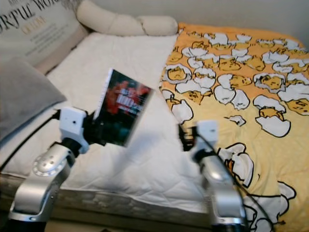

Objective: Clean up the room

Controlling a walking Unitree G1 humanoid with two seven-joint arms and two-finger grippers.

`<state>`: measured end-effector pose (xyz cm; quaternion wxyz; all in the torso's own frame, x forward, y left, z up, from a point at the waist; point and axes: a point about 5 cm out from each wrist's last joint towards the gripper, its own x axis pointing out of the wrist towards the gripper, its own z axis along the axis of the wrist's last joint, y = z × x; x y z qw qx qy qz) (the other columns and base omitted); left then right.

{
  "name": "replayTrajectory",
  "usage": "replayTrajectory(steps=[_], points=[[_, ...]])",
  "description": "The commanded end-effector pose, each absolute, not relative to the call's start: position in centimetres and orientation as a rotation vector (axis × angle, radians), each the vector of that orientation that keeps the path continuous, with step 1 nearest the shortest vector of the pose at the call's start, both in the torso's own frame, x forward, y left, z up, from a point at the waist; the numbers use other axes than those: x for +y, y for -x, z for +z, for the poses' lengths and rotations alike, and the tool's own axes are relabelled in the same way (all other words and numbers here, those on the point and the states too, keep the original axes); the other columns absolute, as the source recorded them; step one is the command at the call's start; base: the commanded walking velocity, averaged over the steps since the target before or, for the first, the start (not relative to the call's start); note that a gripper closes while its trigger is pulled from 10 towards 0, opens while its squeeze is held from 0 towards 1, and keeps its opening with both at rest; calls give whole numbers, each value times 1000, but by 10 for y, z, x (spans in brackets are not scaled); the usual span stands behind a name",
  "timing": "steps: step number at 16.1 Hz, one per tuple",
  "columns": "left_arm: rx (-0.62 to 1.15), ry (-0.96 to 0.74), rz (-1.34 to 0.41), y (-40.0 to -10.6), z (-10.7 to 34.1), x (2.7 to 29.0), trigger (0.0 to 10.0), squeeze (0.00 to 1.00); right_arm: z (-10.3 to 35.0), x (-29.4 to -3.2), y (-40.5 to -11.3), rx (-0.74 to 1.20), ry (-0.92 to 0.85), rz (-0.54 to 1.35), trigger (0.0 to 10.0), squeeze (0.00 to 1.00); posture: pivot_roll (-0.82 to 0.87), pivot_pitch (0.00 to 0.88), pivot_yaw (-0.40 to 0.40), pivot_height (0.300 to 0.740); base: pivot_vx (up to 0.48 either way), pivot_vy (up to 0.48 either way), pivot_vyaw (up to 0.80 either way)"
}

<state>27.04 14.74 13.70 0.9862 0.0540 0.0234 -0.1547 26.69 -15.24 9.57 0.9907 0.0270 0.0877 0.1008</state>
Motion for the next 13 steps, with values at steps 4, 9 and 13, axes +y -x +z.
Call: replayTrajectory(steps=[4, 9, 13], points=[[11, -104, -296, -273, 145, 150, 10000, 0, 98, -153, -268, 183, -52, 208, 10000, 0, -23, 0, 24, 740, 0, 269, -583], [13, -118, -296, -273, 146, 152, 10000, 0, 98, -149, -269, 184, -65, 227, 10000, 0, -17, 0, 25, 740, 0, 445, -95], [14, -121, -296, -273, 146, 153, 10000, 0, 97, -147, -269, 187, -66, 243, 10000, 0, -13, 0, 25, 740, 0, 448, 0]])
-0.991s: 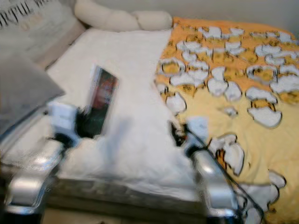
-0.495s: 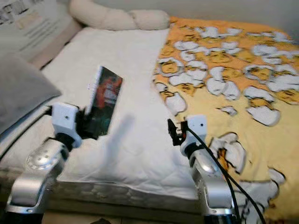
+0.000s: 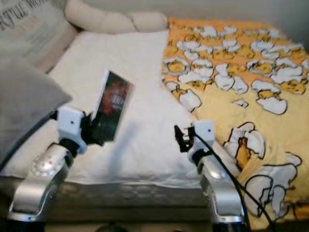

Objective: Clean up the room

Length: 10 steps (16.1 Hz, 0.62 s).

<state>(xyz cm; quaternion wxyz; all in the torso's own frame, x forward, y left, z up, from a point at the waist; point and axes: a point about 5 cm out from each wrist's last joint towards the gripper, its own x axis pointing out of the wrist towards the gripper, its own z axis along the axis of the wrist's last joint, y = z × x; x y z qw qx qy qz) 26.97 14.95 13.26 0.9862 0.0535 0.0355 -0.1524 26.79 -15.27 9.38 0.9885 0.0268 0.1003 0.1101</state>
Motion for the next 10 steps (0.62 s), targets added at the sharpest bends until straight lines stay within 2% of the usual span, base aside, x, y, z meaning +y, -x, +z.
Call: replayTrajectory(steps=[1, 7, 9, 10], points=[[14, -122, -296, -272, 146, 153, 10000, 0, 97, -146, -268, 188, -65, 248, 10000, 0, -13, 0, 25, 740, 0, 450, 0], [14, -123, -292, -272, 146, 154, 10000, 0, 97, -145, -268, 191, -66, 263, 10000, 0, -10, 0, 22, 740, 0, 447, 0], [6, -155, -281, -272, 148, 154, 10000, 0, 97, -144, -269, 192, -66, 265, 10000, 0, -9, 0, 22, 740, 0, 0, 0], [5, -200, -269, -273, 148, 155, 10000, 0, 97, -144, -269, 193, -67, 266, 10000, 0, -8, 0, 22, 740, 0, -480, 0]])
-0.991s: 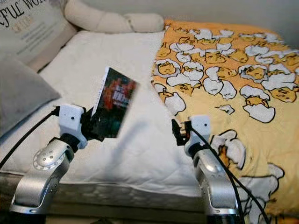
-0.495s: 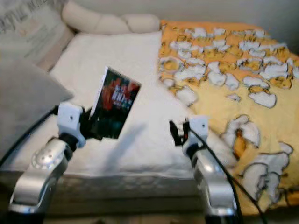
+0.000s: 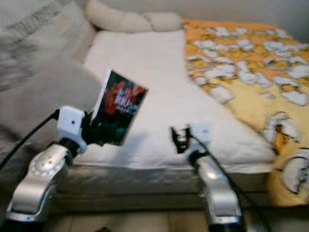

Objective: Clean up the room

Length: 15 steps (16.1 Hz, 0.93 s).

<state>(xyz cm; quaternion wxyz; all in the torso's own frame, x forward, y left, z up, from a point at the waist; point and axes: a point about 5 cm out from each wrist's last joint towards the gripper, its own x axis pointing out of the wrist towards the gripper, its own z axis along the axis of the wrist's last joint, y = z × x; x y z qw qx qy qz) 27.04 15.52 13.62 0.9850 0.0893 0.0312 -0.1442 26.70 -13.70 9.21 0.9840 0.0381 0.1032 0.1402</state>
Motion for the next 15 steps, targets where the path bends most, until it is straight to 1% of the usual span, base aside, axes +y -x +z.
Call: replayTrajectory(steps=[1, 2, 4, 8, 9, 13, 15], points=[[8, -194, -265, -273, 148, 155, 10000, 0, 97, -144, -269, 193, -67, 266, 10000, 0, -10, 0, 23, 740, 0, -480, 0], [14, -189, -262, -273, 147, 156, 10000, 0, 97, -145, -269, 194, -70, 265, 10000, 0, -9, 0, 23, 740, 0, -416, 0], [27, -138, -244, -273, 146, 157, 10000, 0, 97, -145, -269, 195, -74, 267, 10000, 0, -6, 0, 22, 740, 0, 0, 0], [14, -183, -289, -272, 146, 156, 10000, 0, 97, -141, -268, 202, -111, 300, 10000, 0, -1, 0, 18, 740, 0, 0, 0], [14, -187, -286, -272, 146, 156, 10000, 0, 97, -139, -268, 206, -62, 322, 10000, 0, -1, 0, 18, 740, 0, 0, 0], [14, -183, -287, -272, 147, 157, 10000, 0, 96, -136, -268, 213, -52, 351, 10000, 0, 1, 0, 14, 740, 289, 0, 739], [14, -179, -289, -271, 146, 156, 10000, 0, 96, -137, -268, 214, -88, 332, 10000, 0, 2, 0, 12, 740, 332, 0, 0]])
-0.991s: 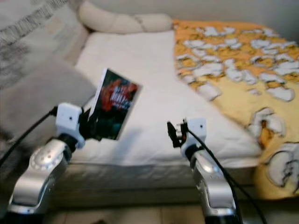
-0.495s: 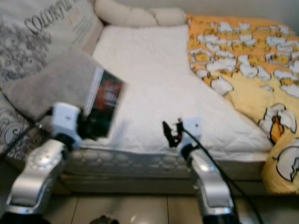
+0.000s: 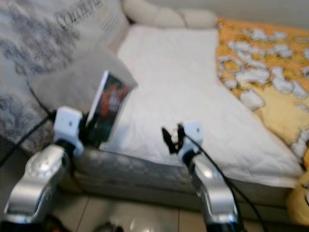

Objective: Clean up the room

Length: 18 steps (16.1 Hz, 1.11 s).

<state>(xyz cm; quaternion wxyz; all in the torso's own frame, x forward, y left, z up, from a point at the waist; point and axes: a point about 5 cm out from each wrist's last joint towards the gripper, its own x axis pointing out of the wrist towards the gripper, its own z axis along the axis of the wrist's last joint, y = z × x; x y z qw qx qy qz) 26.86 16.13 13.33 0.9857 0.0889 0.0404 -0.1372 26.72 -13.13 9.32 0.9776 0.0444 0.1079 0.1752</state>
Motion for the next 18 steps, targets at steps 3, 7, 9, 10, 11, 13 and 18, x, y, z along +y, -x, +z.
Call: replayTrajectory(steps=[3, 7, 9, 10, 11, 13, 18], points=[[16, -174, -295, -271, 146, 156, 10000, 0, 96, -139, -268, 214, -79, 333, 10000, 0, -1, 0, 13, 740, 349, 0, 0], [17, -166, -298, -271, 146, 156, 10000, 0, 96, -135, -267, 219, -38, 365, 10000, 0, 0, 0, 12, 740, 353, 0, 200], [18, -165, -297, -271, 146, 156, 10000, 0, 95, -133, -266, 217, -29, 374, 10000, 0, 0, 0, 11, 740, 352, 0, 800], [19, -165, -297, -271, 146, 156, 10000, 0, 95, -133, -266, 217, -44, 363, 10000, 0, 1, 0, 11, 740, 356, 0, 0], [19, -165, -298, -270, 146, 156, 10000, 0, 95, -134, -266, 220, -61, 353, 10000, 0, -1, 0, 12, 740, 352, 0, 0], [21, -164, -303, -270, 145, 156, 10000, 0, 94, -135, -266, 222, -63, 352, 10000, 0, -3, 0, 13, 740, 352, 0, 0], [25, -153, -334, -270, 144, 152, 10000, 0, 93, -138, -264, 239, -94, 328, 10000, 0, -10, 0, 19, 740, 353, 0, -158]])
